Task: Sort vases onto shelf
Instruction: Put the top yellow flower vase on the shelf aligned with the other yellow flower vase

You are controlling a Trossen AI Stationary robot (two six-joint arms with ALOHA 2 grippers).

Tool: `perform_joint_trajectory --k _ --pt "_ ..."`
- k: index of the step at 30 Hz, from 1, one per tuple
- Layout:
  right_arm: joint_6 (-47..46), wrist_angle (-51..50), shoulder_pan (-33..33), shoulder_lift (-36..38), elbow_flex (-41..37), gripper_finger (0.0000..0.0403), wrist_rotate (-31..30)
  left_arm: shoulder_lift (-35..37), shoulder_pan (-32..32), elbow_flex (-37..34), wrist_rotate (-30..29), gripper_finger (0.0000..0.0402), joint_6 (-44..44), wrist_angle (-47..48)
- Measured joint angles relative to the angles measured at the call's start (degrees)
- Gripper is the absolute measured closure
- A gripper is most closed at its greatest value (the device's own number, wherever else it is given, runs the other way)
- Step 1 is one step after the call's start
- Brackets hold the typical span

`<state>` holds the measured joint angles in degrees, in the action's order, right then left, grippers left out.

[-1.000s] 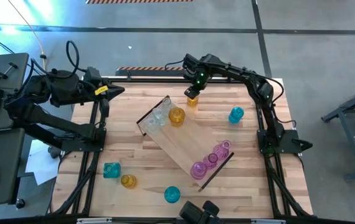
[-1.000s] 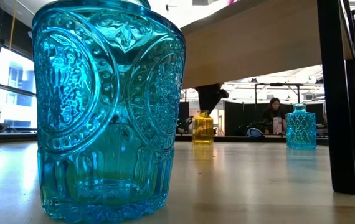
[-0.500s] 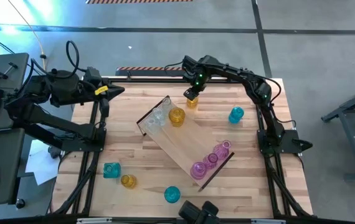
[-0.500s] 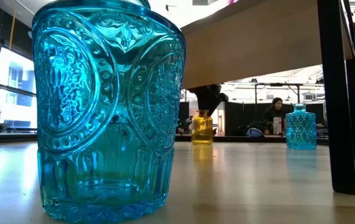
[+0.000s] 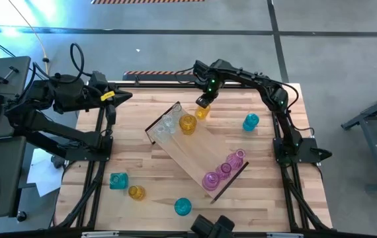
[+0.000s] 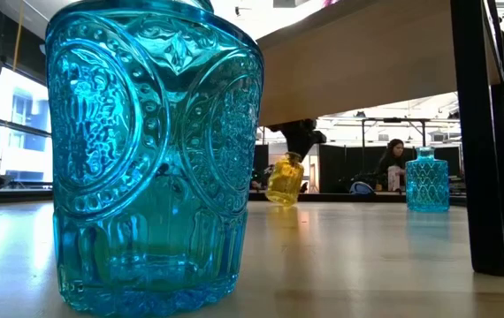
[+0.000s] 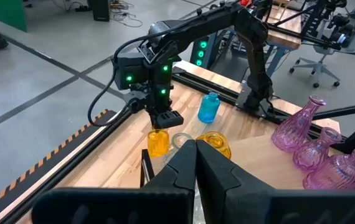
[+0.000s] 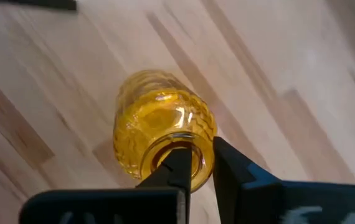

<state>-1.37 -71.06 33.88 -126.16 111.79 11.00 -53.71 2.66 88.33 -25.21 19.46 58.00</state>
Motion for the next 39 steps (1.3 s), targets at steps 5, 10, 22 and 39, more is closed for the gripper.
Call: perform_joint_trajectory --k 5,10,22,39 --pt "0.99 -4.74 -0.58 0.20 -0.11 0.0396 -0.62 0.00 0.00 0.00 0.02 0.0401 0.00 0.00" --pt "1.23 -8.05 -1.61 1.11 -0.33 0.0397 -2.10 0.00 0.00 0.00 0.02 0.0401 0.27 0.00" --pt "-1.65 -12.12 -3.63 9.78 -0.24 0.0400 -7.42 0.00 0.04 0.00 0.70 0.0401 0.50 0.00" --pt "-7.92 -17.17 -12.23 28.78 -0.22 0.0402 -10.88 -0.91 0.02 0.07 0.66 0.0401 1.30 0.00"
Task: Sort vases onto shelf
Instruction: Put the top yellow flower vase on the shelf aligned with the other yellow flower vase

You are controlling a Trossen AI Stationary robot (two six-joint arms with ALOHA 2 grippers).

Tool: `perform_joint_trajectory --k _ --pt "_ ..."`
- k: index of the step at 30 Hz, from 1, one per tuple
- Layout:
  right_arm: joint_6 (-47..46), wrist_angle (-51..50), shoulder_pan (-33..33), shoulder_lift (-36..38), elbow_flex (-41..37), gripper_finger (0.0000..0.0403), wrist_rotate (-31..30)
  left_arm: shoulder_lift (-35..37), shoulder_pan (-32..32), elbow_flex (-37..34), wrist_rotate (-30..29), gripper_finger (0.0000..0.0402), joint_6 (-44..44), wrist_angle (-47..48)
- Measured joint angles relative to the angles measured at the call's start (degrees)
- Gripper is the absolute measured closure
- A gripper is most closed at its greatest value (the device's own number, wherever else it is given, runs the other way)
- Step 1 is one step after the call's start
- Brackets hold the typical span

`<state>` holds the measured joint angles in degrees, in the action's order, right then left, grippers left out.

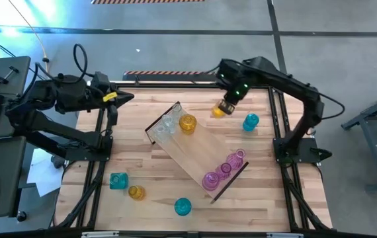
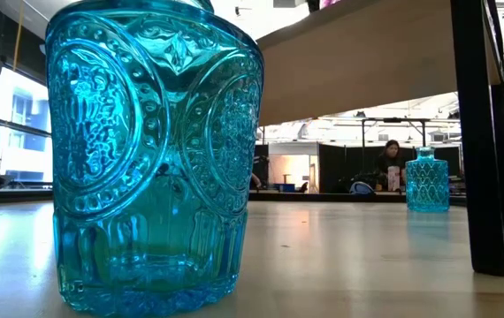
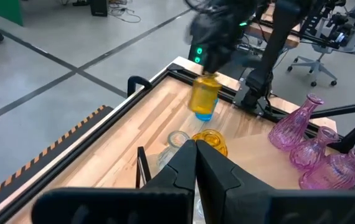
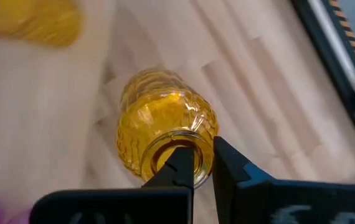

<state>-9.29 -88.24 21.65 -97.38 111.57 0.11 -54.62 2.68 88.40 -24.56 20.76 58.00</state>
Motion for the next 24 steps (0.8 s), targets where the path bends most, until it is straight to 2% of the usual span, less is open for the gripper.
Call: perform_joint_trajectory --k 8,14,20,24 --pt "-5.32 -0.63 -10.86 5.25 0.04 0.0402 3.79 -2.58 -0.04 -0.01 -0.02 0.0401 2.72 -0.16" --pt "-6.73 3.81 -17.93 4.30 0.11 0.0402 3.10 -4.72 -0.03 -0.02 -0.45 0.0401 3.18 -0.66" --pt "-4.59 15.79 -20.17 1.67 0.23 0.0402 3.09 -5.96 -0.02 -0.02 -1.09 0.0401 4.66 -1.04" --pt "-2.39 18.82 -19.53 0.39 2.04 0.0402 3.13 -6.22 0.00 -0.02 -1.08 0.0401 6.05 -1.05"
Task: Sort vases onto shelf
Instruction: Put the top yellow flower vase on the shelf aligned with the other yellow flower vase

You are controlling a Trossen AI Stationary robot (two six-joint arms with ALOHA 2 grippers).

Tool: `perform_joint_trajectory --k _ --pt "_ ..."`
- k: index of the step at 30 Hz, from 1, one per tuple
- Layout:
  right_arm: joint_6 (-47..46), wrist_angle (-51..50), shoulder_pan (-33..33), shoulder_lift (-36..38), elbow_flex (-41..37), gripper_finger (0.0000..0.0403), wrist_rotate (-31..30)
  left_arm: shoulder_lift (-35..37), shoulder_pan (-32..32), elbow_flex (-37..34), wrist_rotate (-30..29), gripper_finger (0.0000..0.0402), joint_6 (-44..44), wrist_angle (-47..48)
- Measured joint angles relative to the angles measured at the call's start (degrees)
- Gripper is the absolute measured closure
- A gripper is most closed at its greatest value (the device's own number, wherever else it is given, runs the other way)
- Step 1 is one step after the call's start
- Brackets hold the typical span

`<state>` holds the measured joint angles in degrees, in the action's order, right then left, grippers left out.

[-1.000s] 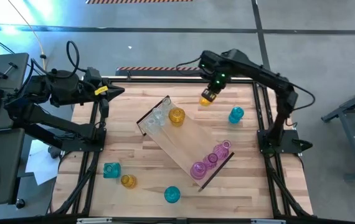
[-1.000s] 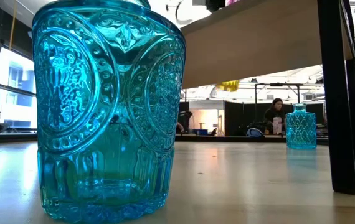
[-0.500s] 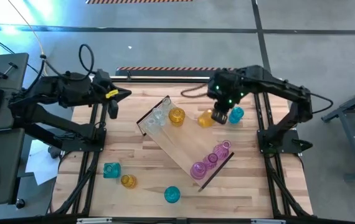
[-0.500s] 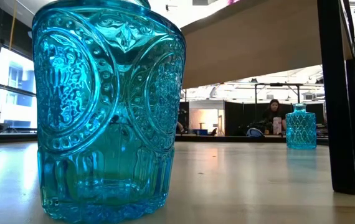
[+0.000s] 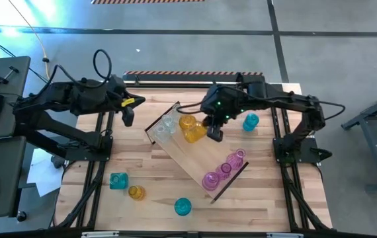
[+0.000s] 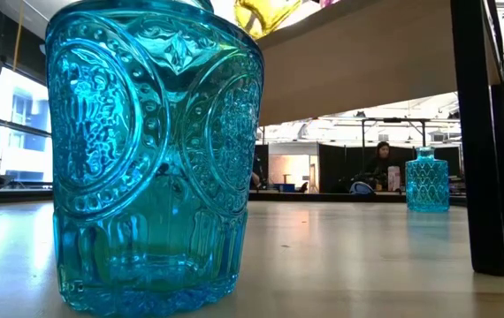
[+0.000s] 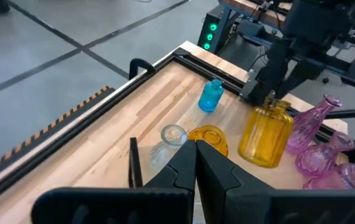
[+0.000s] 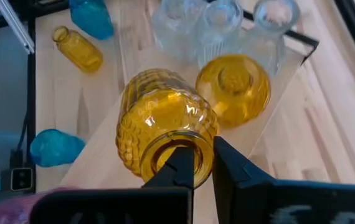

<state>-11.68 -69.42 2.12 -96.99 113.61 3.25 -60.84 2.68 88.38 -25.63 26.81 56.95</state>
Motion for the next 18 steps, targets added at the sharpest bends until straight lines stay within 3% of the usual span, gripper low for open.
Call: perform_joint_trajectory --k 14,18 --pt "5.71 8.99 0.09 -5.70 0.73 0.0401 9.49 -9.27 6.59 -1.59 4.77 0.0401 6.95 -1.60" --pt "6.60 9.34 0.09 -7.55 0.71 0.0400 9.77 -10.84 8.89 -1.60 6.98 0.0401 9.36 -1.55"
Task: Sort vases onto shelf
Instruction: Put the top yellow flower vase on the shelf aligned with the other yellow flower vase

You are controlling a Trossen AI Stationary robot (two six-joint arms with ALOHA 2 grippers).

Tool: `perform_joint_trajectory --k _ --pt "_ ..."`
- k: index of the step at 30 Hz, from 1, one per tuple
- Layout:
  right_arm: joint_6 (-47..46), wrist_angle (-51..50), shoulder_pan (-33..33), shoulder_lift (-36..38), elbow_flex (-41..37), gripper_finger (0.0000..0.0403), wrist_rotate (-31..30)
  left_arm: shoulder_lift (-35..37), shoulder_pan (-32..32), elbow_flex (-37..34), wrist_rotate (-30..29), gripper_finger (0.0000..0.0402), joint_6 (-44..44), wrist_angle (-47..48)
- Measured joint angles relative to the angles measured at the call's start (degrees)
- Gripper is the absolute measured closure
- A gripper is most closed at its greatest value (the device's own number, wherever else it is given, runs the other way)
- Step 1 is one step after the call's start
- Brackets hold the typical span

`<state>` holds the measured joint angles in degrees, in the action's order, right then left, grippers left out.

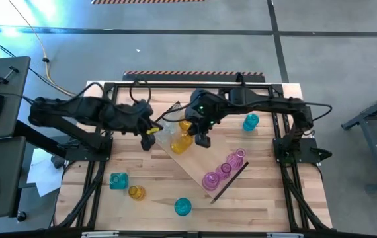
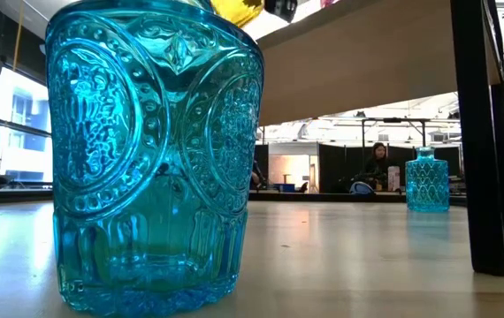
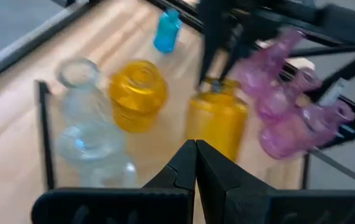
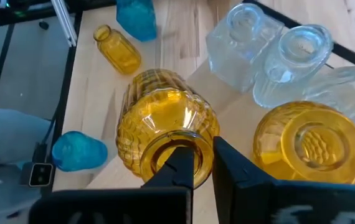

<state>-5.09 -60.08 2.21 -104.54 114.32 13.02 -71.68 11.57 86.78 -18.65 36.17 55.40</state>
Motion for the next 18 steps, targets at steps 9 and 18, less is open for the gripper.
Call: perform_joint_trajectory --k 9,18 --pt "2.12 0.60 -0.02 -1.17 -0.02 0.0400 0.11 -3.62 6.19 0.02 7.92 0.0401 5.25 -0.78" --pt "2.50 1.17 -0.02 -1.30 -0.02 0.0400 1.37 -9.13 7.10 0.02 9.26 0.0401 4.94 -2.64"
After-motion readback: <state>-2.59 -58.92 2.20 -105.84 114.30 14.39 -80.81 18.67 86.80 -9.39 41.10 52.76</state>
